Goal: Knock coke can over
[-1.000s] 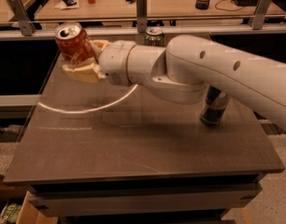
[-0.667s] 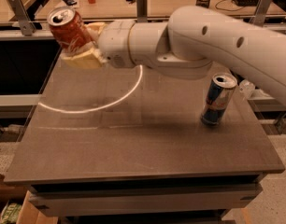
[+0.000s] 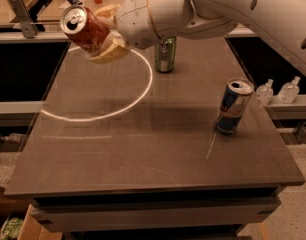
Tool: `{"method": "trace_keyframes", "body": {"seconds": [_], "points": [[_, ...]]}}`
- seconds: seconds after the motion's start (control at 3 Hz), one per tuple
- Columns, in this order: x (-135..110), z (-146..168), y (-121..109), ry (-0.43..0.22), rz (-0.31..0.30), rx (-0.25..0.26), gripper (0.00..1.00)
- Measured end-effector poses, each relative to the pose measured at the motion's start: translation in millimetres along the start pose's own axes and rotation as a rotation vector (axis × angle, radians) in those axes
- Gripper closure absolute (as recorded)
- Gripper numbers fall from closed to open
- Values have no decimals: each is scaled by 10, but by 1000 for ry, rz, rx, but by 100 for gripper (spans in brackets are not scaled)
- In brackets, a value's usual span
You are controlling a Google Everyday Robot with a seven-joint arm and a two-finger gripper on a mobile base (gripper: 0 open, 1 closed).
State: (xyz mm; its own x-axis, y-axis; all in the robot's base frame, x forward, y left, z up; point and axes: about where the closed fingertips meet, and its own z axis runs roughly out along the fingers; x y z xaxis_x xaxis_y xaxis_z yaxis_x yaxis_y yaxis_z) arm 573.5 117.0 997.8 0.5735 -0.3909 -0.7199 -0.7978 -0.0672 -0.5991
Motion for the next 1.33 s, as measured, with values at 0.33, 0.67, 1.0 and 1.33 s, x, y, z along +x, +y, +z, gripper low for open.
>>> {"method": "trace_keyframes", "body": {"seconds": [0.33, 0.67, 1.0, 1.33], "points": [[159, -11, 124, 86, -212, -147, 100], [333, -15, 266, 179, -374, -265, 100], [457, -32, 319, 283, -493, -349, 100], [587, -61, 393, 376, -573, -414, 100]]}}
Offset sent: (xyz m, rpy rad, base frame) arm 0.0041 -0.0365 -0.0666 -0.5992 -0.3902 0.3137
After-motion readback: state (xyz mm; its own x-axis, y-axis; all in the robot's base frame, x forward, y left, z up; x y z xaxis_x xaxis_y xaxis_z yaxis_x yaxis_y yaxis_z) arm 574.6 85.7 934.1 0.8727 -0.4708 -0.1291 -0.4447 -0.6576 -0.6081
